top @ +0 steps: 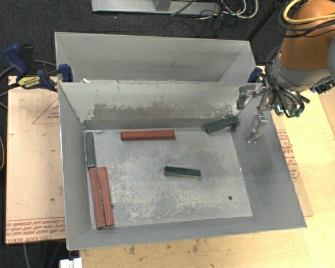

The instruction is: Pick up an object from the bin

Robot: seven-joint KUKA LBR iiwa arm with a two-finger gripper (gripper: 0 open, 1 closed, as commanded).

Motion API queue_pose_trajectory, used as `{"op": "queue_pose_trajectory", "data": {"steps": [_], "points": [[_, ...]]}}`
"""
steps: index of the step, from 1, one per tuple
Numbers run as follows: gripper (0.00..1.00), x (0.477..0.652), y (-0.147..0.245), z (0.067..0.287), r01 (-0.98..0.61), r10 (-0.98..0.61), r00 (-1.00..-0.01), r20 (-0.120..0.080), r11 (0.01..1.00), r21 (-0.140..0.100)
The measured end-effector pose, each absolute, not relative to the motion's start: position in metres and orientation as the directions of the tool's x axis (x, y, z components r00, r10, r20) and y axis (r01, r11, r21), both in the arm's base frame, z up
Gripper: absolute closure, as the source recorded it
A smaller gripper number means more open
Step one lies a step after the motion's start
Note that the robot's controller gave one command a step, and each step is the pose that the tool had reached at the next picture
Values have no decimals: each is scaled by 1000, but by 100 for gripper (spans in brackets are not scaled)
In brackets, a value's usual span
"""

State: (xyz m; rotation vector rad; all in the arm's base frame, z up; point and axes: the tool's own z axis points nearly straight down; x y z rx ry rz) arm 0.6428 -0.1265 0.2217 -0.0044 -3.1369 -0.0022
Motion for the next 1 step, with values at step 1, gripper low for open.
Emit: {"op": "queue_pose_trajectory", "data": {"steps": [1], "points": [[0,622,-50,176,43,43,-999,4,999,6]]}}
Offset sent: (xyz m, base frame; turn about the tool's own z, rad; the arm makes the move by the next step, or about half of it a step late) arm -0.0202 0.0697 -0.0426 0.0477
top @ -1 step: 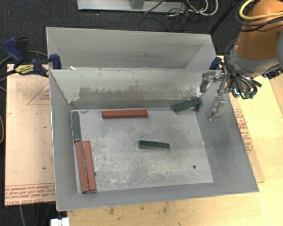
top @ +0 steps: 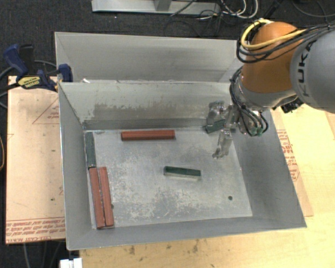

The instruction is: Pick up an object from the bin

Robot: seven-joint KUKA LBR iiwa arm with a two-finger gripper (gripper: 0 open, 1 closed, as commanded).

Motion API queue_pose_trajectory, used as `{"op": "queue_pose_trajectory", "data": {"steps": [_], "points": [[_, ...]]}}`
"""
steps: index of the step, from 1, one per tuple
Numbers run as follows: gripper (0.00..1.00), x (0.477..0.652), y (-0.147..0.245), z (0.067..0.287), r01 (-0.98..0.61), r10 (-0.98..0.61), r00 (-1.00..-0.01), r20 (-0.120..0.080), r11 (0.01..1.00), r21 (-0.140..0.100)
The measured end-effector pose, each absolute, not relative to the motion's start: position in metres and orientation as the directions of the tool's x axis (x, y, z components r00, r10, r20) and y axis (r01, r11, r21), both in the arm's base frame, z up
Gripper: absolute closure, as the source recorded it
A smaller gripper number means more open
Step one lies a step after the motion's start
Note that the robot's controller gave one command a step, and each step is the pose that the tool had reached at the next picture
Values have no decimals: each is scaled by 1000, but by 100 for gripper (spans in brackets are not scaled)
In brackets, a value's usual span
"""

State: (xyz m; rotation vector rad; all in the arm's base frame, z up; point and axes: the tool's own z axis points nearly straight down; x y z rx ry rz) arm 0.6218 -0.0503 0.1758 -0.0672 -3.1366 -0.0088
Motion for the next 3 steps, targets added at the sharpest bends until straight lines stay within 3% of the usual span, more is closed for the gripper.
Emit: {"op": "queue_pose_trajectory", "data": {"steps": [1,2,3], "points": [[0,574,17,65,80,80,-997,8,997,3],[100,577,13,71,83,83,-997,-3,997,1],[100,593,24,212,72,72,-997,-12,997,2]]}}
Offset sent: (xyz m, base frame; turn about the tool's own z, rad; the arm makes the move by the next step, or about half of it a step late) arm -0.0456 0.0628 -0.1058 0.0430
